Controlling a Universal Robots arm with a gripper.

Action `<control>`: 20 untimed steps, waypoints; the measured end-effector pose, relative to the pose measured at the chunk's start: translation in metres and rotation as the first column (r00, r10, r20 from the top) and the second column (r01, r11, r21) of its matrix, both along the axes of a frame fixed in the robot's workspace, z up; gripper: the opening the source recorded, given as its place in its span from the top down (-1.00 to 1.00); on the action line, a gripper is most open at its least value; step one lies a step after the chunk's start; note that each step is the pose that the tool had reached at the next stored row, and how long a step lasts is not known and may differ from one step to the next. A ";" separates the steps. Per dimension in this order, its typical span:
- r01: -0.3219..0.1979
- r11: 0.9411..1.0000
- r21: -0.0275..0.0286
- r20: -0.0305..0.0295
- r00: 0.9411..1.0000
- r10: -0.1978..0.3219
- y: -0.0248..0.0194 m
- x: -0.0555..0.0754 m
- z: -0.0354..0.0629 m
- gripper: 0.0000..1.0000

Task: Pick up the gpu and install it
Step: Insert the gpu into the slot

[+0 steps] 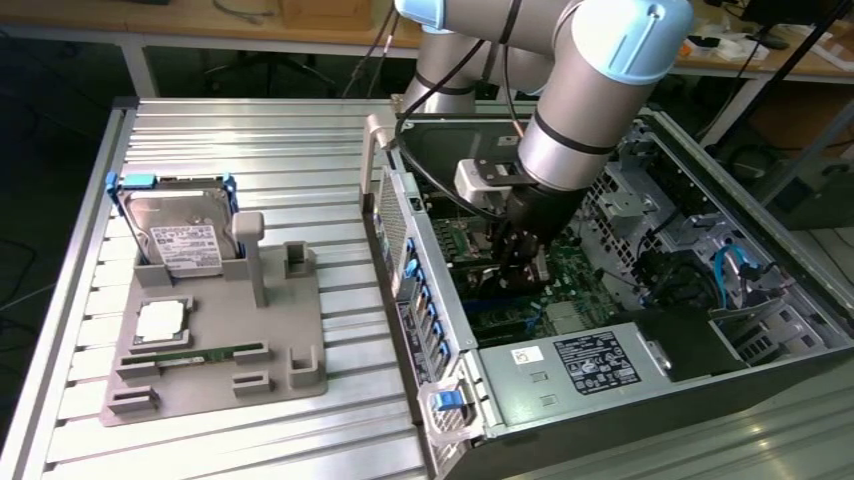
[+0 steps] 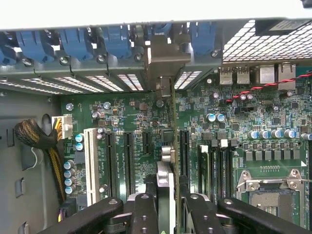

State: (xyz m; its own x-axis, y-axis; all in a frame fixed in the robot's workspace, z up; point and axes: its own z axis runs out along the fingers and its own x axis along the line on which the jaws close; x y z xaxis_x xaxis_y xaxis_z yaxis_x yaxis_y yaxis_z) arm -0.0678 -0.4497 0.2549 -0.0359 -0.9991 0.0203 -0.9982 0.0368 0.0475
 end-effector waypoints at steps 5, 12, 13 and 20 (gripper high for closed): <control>0.000 1.000 0.000 0.000 1.000 0.000 -0.0002 0.000 -0.0028 0.46; 0.000 1.000 0.000 0.003 1.000 0.000 -0.0007 0.000 -0.0063 0.46; 0.000 1.000 0.000 0.003 1.000 0.000 -0.0011 0.000 -0.0063 0.46; 0.000 1.000 0.000 0.003 1.000 0.000 -0.0041 0.000 -0.0063 0.46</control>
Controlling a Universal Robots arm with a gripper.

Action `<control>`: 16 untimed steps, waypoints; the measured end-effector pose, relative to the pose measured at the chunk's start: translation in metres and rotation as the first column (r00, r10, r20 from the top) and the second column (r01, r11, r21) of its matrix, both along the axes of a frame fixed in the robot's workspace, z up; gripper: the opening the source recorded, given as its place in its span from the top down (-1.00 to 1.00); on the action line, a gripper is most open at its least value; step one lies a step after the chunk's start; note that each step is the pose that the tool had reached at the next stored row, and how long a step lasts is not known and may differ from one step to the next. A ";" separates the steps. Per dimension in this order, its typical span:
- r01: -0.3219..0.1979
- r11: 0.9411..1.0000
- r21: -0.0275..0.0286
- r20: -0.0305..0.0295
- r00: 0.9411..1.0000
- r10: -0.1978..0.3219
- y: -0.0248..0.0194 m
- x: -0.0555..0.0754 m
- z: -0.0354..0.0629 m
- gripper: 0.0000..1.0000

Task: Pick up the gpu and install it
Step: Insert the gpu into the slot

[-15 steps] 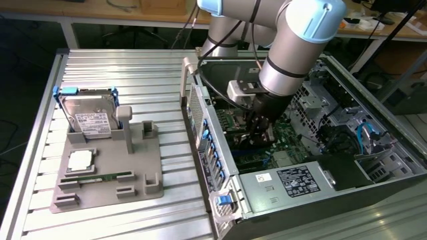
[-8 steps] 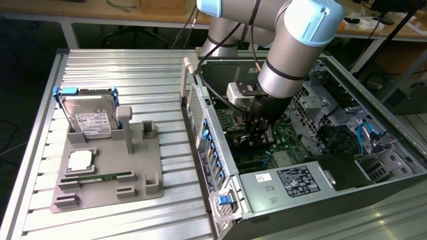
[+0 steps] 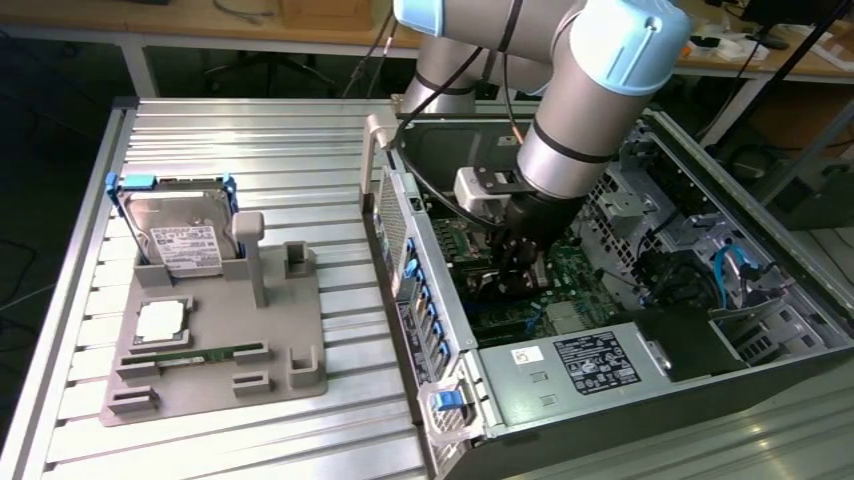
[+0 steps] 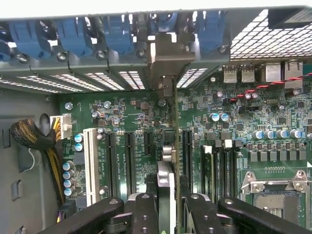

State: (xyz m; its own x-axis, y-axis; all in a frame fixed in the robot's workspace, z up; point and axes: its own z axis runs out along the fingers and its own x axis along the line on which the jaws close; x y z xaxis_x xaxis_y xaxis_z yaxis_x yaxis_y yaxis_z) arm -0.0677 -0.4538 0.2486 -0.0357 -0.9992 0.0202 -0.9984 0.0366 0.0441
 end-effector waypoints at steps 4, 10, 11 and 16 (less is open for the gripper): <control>0.000 1.000 0.000 0.000 1.000 0.000 -0.0032 0.000 0.0000 0.46; 0.000 1.000 0.000 0.000 1.000 0.000 -0.0036 0.000 0.0012 0.46; 0.000 1.000 -0.001 -0.001 1.000 0.000 -0.0037 0.001 0.0014 0.46; 0.000 1.000 0.000 0.000 1.000 0.000 -0.0036 0.003 0.0010 0.46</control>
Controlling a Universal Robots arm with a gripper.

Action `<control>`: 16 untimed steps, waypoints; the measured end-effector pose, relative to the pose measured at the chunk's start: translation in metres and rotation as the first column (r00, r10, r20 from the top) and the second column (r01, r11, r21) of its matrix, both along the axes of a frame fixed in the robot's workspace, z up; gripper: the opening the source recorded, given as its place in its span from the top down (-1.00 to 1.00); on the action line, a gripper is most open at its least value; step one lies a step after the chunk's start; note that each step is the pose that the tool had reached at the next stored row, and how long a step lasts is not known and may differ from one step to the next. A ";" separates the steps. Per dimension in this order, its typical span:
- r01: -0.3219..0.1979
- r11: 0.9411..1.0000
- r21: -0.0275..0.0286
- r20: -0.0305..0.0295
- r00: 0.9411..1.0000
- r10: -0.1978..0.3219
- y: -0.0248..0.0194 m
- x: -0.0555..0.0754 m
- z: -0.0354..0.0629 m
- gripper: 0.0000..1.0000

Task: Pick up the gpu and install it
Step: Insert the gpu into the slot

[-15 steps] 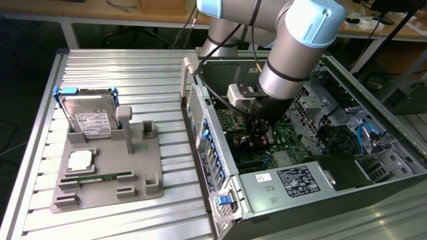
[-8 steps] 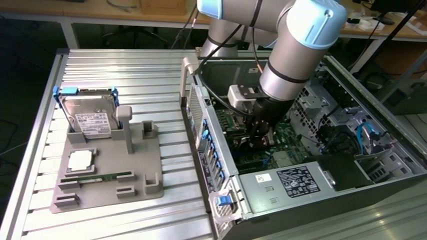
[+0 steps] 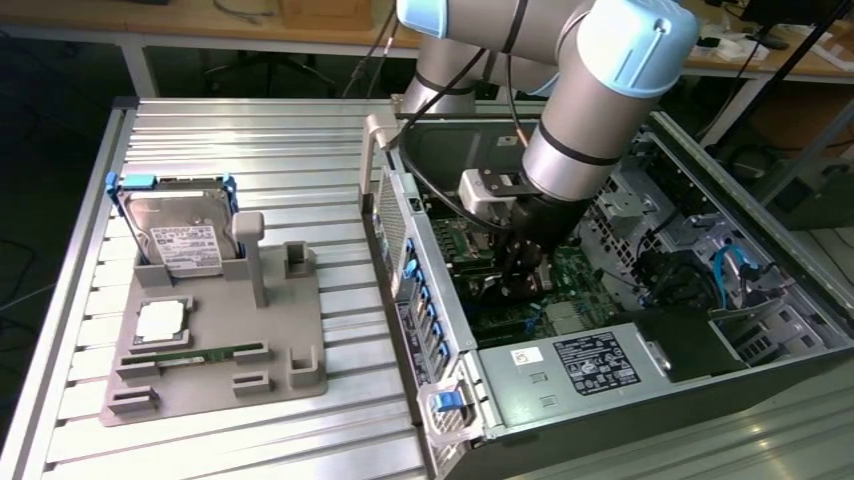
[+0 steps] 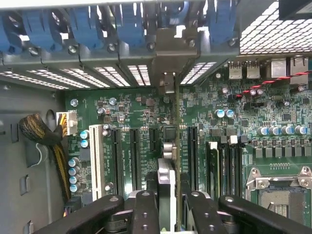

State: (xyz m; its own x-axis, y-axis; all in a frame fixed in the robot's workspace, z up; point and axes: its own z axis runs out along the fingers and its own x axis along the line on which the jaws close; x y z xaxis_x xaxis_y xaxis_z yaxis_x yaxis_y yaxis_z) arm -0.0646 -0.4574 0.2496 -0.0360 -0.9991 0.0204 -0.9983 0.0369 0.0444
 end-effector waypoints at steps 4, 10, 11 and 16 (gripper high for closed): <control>0.000 1.000 0.000 0.000 1.000 0.000 0.0010 0.000 0.0001 0.46; 0.000 1.000 0.000 0.000 1.000 0.000 0.0033 0.000 0.0004 0.46; 0.000 1.000 0.000 0.000 1.000 0.000 0.0041 0.000 0.0004 0.46; 0.000 1.000 0.000 0.000 1.000 0.000 0.0048 0.000 0.0037 0.46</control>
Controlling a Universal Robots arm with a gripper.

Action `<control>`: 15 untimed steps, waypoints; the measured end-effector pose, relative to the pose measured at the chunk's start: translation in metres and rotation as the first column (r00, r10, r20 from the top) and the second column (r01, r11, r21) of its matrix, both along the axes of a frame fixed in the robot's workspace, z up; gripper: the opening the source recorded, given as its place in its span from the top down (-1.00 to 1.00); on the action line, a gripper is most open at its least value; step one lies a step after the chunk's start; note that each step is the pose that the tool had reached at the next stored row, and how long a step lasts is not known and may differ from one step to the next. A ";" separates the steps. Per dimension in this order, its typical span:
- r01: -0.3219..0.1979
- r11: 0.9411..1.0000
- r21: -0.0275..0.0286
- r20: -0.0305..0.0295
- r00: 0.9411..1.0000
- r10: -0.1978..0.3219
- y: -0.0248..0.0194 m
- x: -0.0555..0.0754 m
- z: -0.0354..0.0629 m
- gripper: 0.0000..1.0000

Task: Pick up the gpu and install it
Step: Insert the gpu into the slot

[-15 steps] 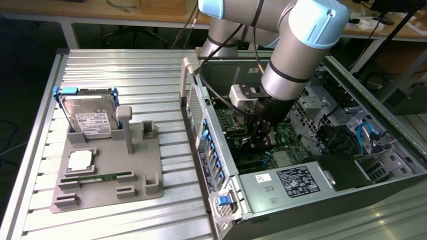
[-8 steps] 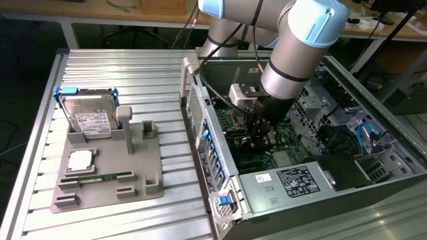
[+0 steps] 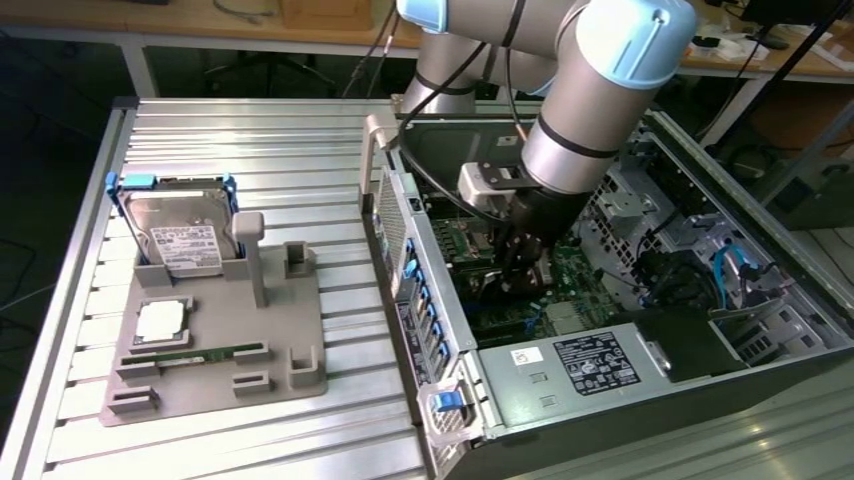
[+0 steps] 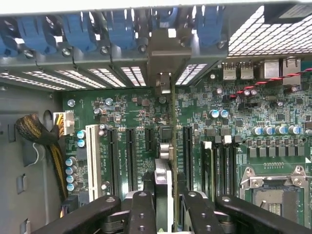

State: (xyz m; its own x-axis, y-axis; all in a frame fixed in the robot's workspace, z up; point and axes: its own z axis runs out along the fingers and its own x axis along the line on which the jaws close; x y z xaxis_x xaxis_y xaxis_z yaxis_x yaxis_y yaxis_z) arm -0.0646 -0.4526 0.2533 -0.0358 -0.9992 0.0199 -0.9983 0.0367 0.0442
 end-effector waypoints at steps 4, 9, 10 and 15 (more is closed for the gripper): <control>0.000 1.000 0.000 0.000 1.000 0.000 0.0020 0.000 -0.0014 0.46; 0.000 1.000 -0.002 -0.001 1.000 0.000 0.0023 0.000 -0.0060 0.46; 0.000 1.000 -0.002 0.000 1.000 0.000 0.0023 0.000 -0.0071 0.46; 0.000 1.000 0.001 0.001 1.000 0.000 0.0027 0.000 -0.0051 0.46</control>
